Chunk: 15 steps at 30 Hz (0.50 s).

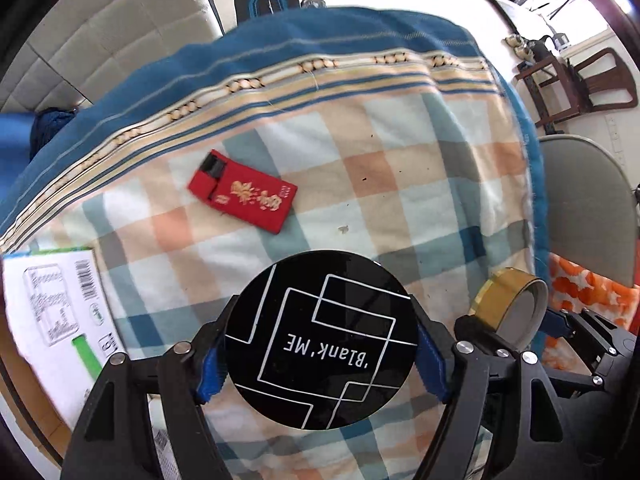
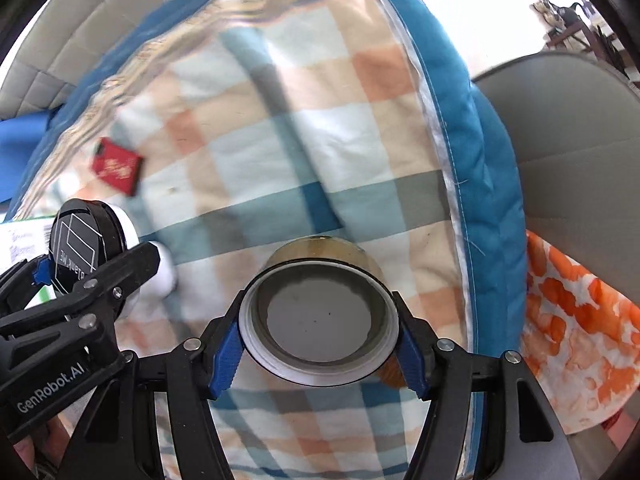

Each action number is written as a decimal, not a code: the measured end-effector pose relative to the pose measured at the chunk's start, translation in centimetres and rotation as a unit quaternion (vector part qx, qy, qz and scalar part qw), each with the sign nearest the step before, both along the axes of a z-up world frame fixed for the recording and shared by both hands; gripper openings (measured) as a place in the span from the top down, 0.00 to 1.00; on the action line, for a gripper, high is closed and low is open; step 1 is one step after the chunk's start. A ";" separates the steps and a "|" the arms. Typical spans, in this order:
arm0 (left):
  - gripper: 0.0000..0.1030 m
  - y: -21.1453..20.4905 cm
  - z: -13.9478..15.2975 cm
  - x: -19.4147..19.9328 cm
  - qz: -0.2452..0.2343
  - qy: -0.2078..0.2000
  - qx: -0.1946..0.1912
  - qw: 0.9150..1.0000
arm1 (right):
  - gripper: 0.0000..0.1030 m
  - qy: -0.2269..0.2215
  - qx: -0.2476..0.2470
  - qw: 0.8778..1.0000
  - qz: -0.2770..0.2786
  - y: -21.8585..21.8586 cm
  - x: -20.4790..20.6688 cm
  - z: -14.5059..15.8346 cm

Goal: Organize rigid objects
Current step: 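Carry the tape roll and black tin into the box and release both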

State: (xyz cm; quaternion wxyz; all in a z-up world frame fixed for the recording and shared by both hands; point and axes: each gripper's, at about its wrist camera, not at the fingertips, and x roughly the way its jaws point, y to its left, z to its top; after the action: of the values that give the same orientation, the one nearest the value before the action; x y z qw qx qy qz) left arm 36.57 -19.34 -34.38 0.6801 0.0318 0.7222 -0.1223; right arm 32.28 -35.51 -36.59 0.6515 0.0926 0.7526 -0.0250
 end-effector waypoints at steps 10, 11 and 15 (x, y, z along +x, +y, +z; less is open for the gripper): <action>0.28 10.4 8.1 -2.7 0.027 -0.053 0.012 0.998 | 0.34 -0.053 0.030 0.996 0.059 10.4 -1.4 8.2; 0.27 11.8 8.5 -3.0 0.034 -0.059 0.013 0.998 | 0.34 -0.056 0.034 0.996 0.067 11.9 -1.7 9.0; 0.28 18.1 10.4 -4.5 0.069 -0.075 0.023 0.995 | 0.34 -0.069 0.042 0.992 0.097 18.2 -2.4 11.2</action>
State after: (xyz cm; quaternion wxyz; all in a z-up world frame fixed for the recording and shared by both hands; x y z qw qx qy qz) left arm 32.06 -1.29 -24.03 0.7382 0.0068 0.6722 -0.0557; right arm 29.84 -17.30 -25.36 0.6968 0.0475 0.7116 0.0764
